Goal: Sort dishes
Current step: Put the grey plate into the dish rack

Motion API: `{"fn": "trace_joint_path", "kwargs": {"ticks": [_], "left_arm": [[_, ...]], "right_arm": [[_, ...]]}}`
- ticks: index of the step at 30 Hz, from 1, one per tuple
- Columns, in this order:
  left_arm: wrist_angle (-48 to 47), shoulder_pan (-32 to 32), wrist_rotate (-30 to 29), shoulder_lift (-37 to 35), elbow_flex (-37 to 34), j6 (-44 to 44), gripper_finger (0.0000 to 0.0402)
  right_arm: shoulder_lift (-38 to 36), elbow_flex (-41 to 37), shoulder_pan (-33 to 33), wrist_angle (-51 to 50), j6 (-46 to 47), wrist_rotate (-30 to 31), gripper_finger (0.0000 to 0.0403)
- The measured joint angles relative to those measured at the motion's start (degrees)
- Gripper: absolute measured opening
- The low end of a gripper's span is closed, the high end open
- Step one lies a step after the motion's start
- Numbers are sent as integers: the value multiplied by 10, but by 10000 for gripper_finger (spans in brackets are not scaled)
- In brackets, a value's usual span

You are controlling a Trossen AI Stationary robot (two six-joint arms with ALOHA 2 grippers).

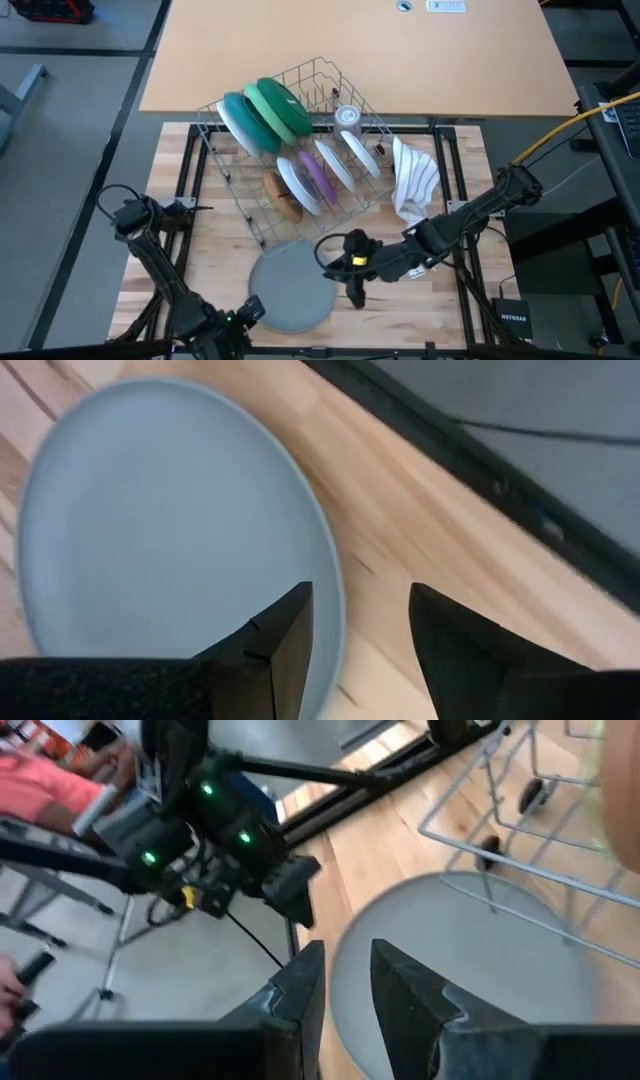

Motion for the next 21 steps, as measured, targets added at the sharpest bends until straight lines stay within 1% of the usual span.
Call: {"fn": "trace_joint_path", "kwargs": {"ticks": [4, 12, 19, 21], "left_arm": [[-3, -11, -16, 0, -33, -2, 155], [11, -12, -79, 0, -95, -46, 155], [62, -12, -82, 0, -148, -46, 155], [76, -12, -91, 0, -159, -46, 155]], "right_arm": [[31, 0, 0, 57, 2, 0, 87], [78, 0, 0, 144, 3, 2, 87], [89, 0, 0, 152, 24, 11, 87], [89, 0, 0, 151, 24, 18, 87]]}}
